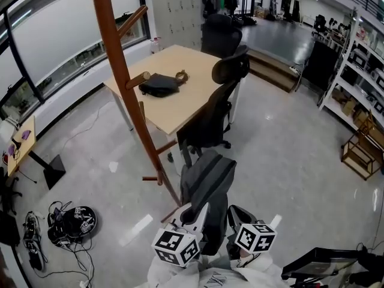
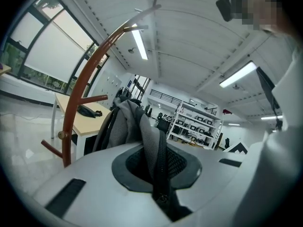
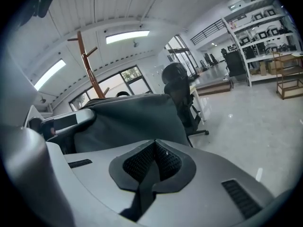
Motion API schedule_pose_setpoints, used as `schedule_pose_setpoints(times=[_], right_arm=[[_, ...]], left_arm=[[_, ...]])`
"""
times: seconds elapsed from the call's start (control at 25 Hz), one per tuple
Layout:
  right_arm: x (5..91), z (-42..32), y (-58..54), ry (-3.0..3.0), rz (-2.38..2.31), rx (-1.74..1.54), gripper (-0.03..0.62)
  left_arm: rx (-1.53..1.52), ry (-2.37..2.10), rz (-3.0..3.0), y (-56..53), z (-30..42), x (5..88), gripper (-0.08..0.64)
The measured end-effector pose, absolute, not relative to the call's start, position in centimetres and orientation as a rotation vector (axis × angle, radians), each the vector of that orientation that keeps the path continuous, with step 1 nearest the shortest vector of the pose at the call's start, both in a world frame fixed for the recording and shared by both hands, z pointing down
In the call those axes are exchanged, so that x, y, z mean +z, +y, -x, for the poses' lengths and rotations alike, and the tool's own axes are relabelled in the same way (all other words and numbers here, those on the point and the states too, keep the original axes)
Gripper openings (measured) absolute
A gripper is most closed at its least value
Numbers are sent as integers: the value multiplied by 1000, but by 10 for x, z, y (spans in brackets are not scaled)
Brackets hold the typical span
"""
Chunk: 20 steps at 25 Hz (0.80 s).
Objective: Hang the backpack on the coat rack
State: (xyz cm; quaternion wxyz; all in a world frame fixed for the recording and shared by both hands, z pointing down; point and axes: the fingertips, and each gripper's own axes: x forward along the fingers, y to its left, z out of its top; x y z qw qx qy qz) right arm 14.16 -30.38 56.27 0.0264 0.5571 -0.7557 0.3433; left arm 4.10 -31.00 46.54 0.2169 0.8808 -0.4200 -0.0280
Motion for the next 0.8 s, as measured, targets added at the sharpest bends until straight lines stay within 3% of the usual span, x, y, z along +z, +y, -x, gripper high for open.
schedule_pose_setpoints(times=[0.8], right_arm=[[567, -147, -336, -2352, -1644, 1082, 12]], left_arm=[[-165, -1367, -2362, -344, -17, 455, 25]])
